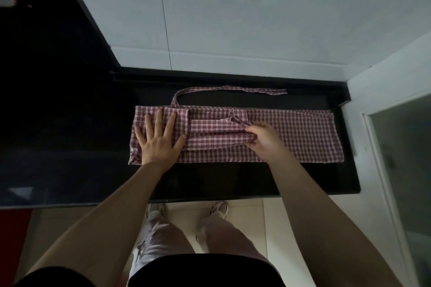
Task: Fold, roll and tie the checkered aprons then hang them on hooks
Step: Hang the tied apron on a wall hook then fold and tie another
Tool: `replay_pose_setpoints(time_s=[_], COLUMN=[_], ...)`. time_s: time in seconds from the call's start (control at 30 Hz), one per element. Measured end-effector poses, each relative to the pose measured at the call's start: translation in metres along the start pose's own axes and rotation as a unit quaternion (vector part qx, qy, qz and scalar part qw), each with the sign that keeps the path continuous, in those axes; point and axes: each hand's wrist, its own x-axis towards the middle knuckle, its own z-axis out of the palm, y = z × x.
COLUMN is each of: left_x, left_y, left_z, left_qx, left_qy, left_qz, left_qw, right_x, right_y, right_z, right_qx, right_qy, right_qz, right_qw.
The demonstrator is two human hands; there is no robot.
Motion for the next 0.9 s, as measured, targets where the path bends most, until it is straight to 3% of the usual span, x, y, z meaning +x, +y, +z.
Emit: replay_pose_setpoints(time_s=[0.13,0.27,0.33,0.4,0.43,0.5,0.6,0.8,0.9], left_x=[-0.001,0.001,0.002,0.001,0.001,-0.001,-0.005,-0.005,-0.003], left_y=[0.002,0.004,0.002,-0.002,-0.006,-0.014,-0.032,-0.046,-0.043], left_z=[-0.002,-0.01,-0.016,-0.02,-0.021,-0.02,-0.014,-0.007,-0.007], left_qx=[-0.019,-0.064,-0.048,-0.031,-0.023,-0.01,0.003,0.004,-0.001], left_qy=[0.002,0.039,0.071,0.088,0.094,0.095,0.068,0.051,0.045], left_qz=[-0.012,-0.043,-0.05,-0.046,-0.04,-0.023,-0.011,-0.044,-0.056], left_qw=[1.0,0.996,0.995,0.995,0.995,0.995,0.998,0.998,0.997], right_x=[0.011,0.018,0.017,0.006,0.001,0.002,0.018,0.046,0.045], right_y=[0.014,0.019,0.021,0.026,0.029,0.04,0.064,0.072,0.069], right_z=[0.011,0.011,0.012,0.017,0.024,0.039,0.053,0.03,0.035], right_qx=[-0.225,-0.372,-0.468,-0.541,-0.559,-0.584,-0.638,-0.712,-0.712], right_qy=[0.173,0.218,0.276,0.303,0.279,0.183,0.099,0.12,0.147], right_qz=[-0.084,-0.095,-0.179,-0.335,-0.409,-0.492,-0.489,-0.41,-0.383], right_qw=[0.955,0.897,0.82,0.71,0.665,0.619,0.587,0.557,0.57])
